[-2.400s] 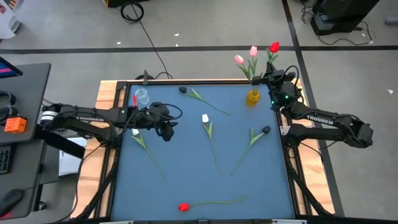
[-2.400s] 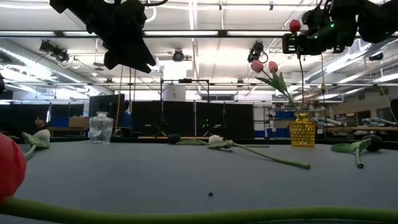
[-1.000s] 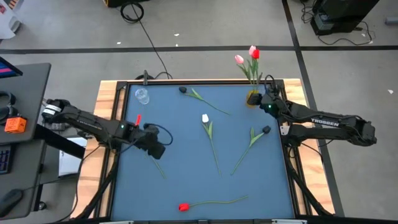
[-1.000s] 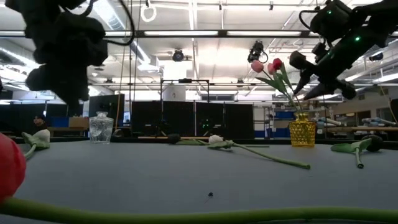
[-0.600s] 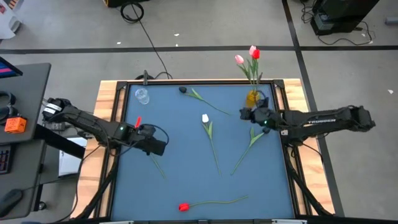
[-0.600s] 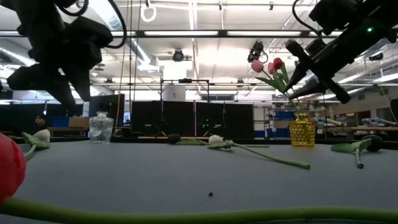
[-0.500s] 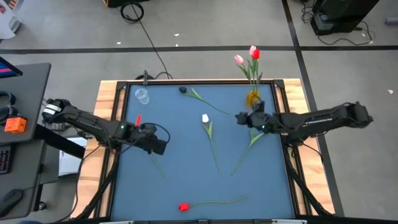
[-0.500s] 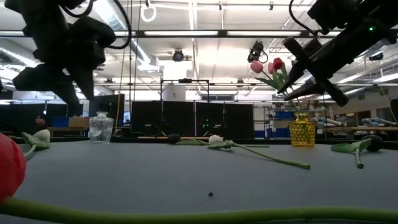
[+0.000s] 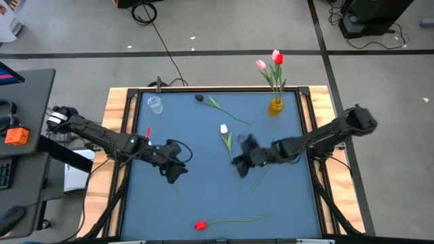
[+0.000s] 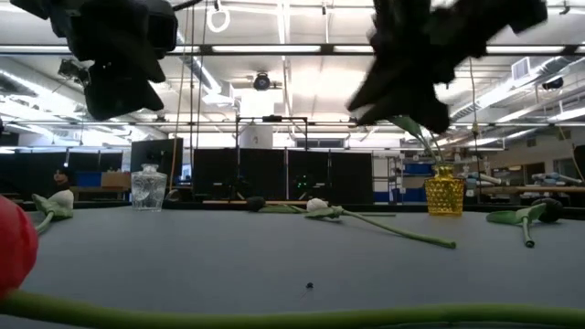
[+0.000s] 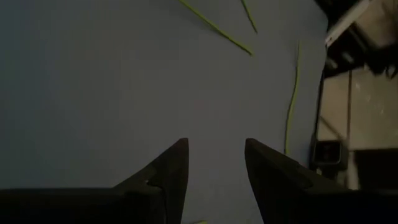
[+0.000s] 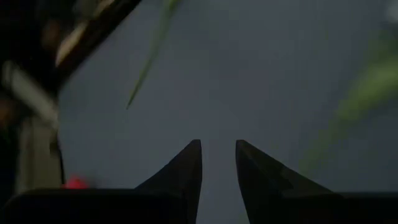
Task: Sort flowers into vase by color
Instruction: Put the red flower into the yellow vase
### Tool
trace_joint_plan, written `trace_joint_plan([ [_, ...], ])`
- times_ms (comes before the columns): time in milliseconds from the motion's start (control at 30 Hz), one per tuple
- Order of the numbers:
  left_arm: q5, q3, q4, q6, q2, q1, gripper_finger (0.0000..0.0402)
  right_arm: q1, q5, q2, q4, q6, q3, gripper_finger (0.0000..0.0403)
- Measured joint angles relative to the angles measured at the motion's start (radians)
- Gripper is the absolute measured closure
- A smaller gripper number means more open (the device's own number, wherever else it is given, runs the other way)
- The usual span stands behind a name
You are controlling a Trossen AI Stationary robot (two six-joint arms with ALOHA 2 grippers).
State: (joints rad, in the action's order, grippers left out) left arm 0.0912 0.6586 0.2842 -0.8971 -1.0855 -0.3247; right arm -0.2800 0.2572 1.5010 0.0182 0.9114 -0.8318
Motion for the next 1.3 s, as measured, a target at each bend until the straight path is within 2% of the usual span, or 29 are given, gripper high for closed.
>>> trace_joint_plan([
  [100,0.001,0.0,-0.002,0.06,0.0,-0.022,0.0239,-0.074,-0.035,0.124,0.031,-0.219,-0.136,0.0296],
  [200,0.001,0.0,-0.001,0.139,0.0,-0.042,0.0239,-0.139,-0.079,0.245,0.075,-0.348,-0.262,0.0296],
  [367,0.001,0.0,-0.001,0.252,0.0,-0.057,0.0239,-0.223,-0.124,0.429,0.193,-0.433,-0.439,0.0296],
  [567,0.001,0.0,0.002,0.255,0.0,-0.057,0.0239,-0.283,-0.155,0.576,0.253,-0.476,-0.593,0.0296],
  [733,0.001,0.0,0.003,0.252,0.0,-0.057,0.0239,-0.309,-0.173,0.645,0.268,-0.472,-0.649,0.0296],
  [1000,0.002,0.0,0.014,0.201,0.0,-0.057,0.0239,-0.321,-0.143,0.678,0.3,-0.462,-0.657,0.0297],
  [1200,0.002,0.0,0.059,0.176,-0.001,-0.057,0.0239,-0.323,-0.162,0.7,0.3,-0.477,-0.661,0.0316],
  [1300,0.002,0.0,0.073,0.167,-0.002,-0.057,0.0239,-0.325,-0.124,0.699,0.315,-0.485,-0.662,0.0328],
])
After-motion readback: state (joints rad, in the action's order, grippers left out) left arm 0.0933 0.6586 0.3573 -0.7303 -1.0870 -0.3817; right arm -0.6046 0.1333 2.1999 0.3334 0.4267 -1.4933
